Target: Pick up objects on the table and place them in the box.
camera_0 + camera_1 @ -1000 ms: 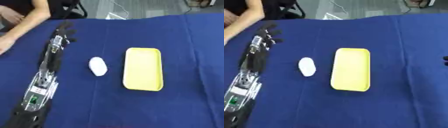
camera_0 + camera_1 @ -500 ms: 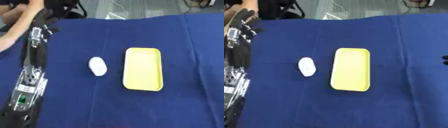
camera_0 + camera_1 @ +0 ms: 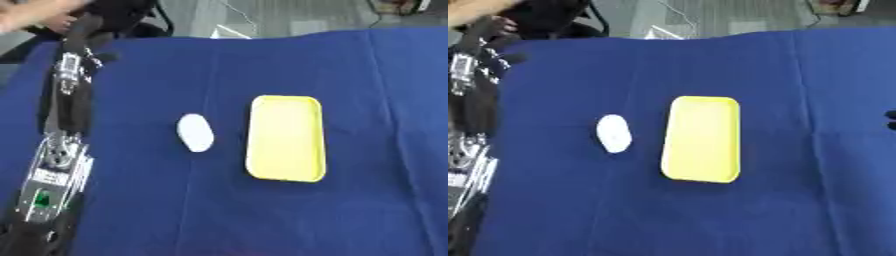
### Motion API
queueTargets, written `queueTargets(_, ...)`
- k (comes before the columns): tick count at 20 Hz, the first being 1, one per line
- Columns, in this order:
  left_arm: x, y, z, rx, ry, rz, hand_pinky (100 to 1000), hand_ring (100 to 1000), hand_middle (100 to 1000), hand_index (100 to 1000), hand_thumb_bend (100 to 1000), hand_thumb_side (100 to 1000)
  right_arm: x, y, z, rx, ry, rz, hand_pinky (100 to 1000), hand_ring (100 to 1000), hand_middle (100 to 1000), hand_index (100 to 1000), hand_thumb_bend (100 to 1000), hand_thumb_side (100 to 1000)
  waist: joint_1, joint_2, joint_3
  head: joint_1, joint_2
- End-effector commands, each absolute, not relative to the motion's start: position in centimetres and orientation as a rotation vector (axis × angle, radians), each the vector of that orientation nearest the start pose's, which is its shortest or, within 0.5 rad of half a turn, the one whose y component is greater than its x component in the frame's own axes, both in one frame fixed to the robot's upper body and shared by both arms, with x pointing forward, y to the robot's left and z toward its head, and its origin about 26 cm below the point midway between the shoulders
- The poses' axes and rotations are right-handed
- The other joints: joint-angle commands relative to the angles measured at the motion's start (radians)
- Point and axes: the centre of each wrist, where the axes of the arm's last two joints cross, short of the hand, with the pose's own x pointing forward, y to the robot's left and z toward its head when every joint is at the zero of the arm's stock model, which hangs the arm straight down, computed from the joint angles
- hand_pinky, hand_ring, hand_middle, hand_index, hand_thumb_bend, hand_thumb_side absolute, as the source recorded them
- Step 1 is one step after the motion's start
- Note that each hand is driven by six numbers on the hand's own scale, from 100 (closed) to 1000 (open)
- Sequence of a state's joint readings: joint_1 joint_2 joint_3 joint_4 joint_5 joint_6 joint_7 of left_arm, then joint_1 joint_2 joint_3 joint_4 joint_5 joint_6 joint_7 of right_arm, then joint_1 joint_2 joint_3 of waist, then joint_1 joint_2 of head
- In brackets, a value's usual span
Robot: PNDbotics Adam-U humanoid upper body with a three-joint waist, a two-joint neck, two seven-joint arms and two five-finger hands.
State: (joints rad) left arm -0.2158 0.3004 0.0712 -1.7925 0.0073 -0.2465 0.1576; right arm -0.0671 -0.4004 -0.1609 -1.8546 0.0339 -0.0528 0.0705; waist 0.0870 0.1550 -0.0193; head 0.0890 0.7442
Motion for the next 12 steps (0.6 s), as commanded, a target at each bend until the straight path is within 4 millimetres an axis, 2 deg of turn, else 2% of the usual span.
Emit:
queueTargets(1,31.4,30.2,14.2,0.318,-2.301,-0.131,745,834,893,963,137,975,27.9,-35.0,13.3,-0.419,-1.967,0.383,671,687,885,968,313,786,-0.004,-0.012,0.000,-0.011,-0.007)
queueTargets(4,31.4,30.1,14.4,0.311,-2.309,-0.141,747,833,891,963,146,964,27.9,-35.0,13.3,-0.419,-1.967,0.383,671,687,885,968,314,786,-0.005,-0.013,-0.001,-0.011,-0.007)
queueTargets(6,31.5,30.6,15.4,0.350,-2.333,-0.206,758,831,872,959,172,869,27.9,-35.0,13.3,-0.420,-1.965,0.382,671,687,885,968,315,786,-0.004,-0.014,-0.002,-0.015,-0.009)
queueTargets(7,31.4,31.1,16.5,0.408,-2.352,-0.290,778,839,869,960,203,753,27.9,-35.0,13.3,-0.421,-1.962,0.383,671,687,885,968,315,786,-0.002,-0.015,-0.002,-0.017,-0.009)
queueTargets(8,31.1,31.9,18.3,0.508,-2.368,-0.441,778,839,869,960,203,753,27.9,-35.1,13.2,-0.423,-1.960,0.384,671,687,885,968,315,786,0.000,-0.017,-0.003,-0.019,-0.008)
queueTargets(9,30.7,32.4,20.2,0.618,-2.370,-0.608,817,862,865,962,302,596,27.9,-35.1,13.2,-0.425,-1.957,0.386,671,687,885,968,315,786,0.003,-0.020,-0.003,-0.019,-0.007)
queueTargets(10,30.0,32.7,22.6,0.748,-2.357,-0.813,827,867,863,964,335,568,27.8,-35.2,13.2,-0.427,-1.954,0.389,671,687,885,968,315,786,0.006,-0.022,-0.004,-0.020,-0.007)
queueTargets(11,29.5,32.8,24.5,0.855,-2.329,-0.976,845,877,858,962,418,525,27.8,-35.2,13.2,-0.429,-1.951,0.392,671,687,885,968,316,786,0.009,-0.024,-0.005,-0.021,-0.006)
queueTargets(12,29.2,32.9,26.4,0.961,-2.293,-1.154,845,877,858,962,418,525,27.8,-35.3,13.1,-0.431,-1.948,0.395,671,687,885,968,316,786,0.013,-0.026,-0.005,-0.023,-0.005)
